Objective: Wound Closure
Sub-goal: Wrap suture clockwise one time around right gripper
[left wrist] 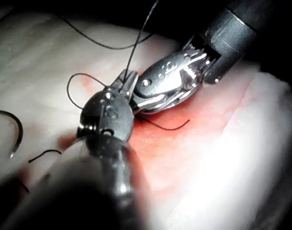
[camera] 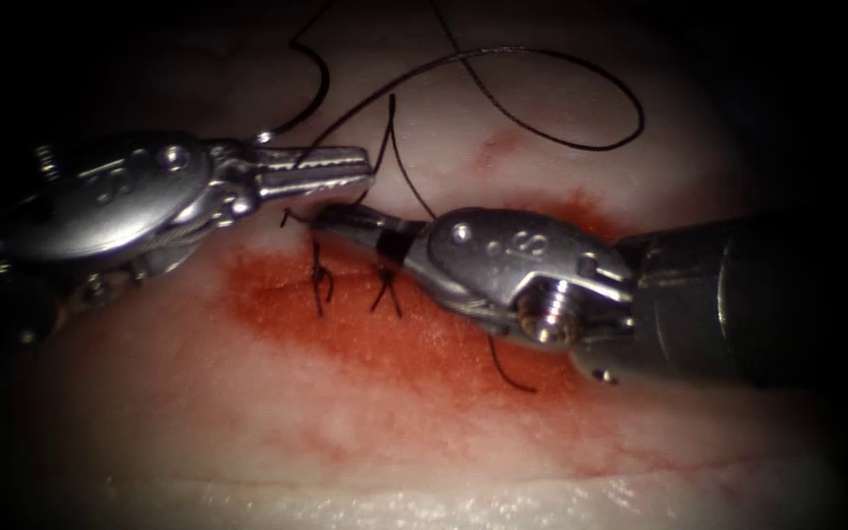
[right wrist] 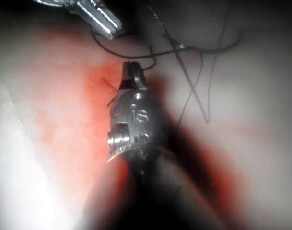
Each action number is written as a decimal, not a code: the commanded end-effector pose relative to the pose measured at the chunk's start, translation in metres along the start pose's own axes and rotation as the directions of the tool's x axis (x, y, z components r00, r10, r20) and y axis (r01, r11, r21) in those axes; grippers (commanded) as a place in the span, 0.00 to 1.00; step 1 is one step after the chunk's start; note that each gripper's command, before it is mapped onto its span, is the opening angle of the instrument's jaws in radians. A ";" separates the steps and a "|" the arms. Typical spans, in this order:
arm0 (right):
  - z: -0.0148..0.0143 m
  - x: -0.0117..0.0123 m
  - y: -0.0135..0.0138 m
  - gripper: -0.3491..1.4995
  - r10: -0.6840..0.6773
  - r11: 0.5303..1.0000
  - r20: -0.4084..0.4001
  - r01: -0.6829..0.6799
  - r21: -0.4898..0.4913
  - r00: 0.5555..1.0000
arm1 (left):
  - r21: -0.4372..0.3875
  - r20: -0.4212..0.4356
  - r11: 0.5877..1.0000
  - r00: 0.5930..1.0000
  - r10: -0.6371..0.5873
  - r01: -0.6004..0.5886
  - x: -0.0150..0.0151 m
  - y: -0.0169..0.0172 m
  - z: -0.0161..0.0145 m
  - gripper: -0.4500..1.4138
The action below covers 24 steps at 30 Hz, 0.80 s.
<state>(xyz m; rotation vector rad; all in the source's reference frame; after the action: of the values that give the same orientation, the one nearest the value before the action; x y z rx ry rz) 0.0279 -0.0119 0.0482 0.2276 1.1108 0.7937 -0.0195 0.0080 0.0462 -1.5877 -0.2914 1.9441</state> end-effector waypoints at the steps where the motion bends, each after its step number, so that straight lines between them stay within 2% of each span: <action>1: 0.0020 -0.0004 0.0015 0.00 0.016 1.000 -0.027 -0.016 0.010 1.000 | 0.003 -0.013 1.000 1.000 -0.001 0.001 -0.0004 0.0003 0.0004 0.00; 2: 0.0023 -0.0004 0.0019 0.00 0.029 0.999 -0.043 -0.029 0.014 0.999 | 0.006 -0.024 1.000 1.000 -0.005 0.005 -0.0005 0.0006 0.0002 0.00; 3: 0.0029 -0.0006 0.0028 0.00 0.041 0.999 -0.106 -0.038 0.024 0.993 | 0.008 -0.035 1.000 0.999 -0.007 0.007 -0.0007 0.0011 0.0000 0.00; 7: 0.0036 -0.0008 0.0035 0.00 0.069 0.996 -0.162 -0.060 0.060 0.984 | -0.002 -0.045 1.000 0.999 -0.016 0.016 -0.0013 0.0019 0.0000 0.00; 8: 0.0037 -0.0008 0.0039 0.00 0.075 0.994 -0.211 -0.056 0.097 0.975 | -0.002 -0.049 1.000 0.999 -0.017 0.017 -0.0016 0.0021 0.0001 0.00; 13: 0.0026 -0.0006 0.0052 0.00 0.117 0.978 -0.308 -0.056 0.202 0.944 | -0.003 -0.075 1.000 0.997 -0.030 0.030 -0.0021 0.0016 -0.0004 0.00; 16: 0.0013 0.0000 0.0062 0.00 0.220 0.952 -0.392 -0.110 0.284 0.893 | -0.006 -0.082 0.999 0.996 -0.038 0.038 -0.0029 0.0011 -0.0005 0.00; 24: -0.0011 0.0012 0.0063 0.00 0.282 0.914 -0.432 -0.103 0.393 0.857 | 0.001 -0.086 0.999 0.995 -0.052 0.053 -0.0053 -0.0012 0.0009 0.00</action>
<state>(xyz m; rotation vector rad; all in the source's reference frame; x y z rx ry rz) 0.0236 -0.0065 0.0498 0.4758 1.7365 0.8479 -0.0190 0.0062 0.0512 -1.6377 -0.2932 1.8251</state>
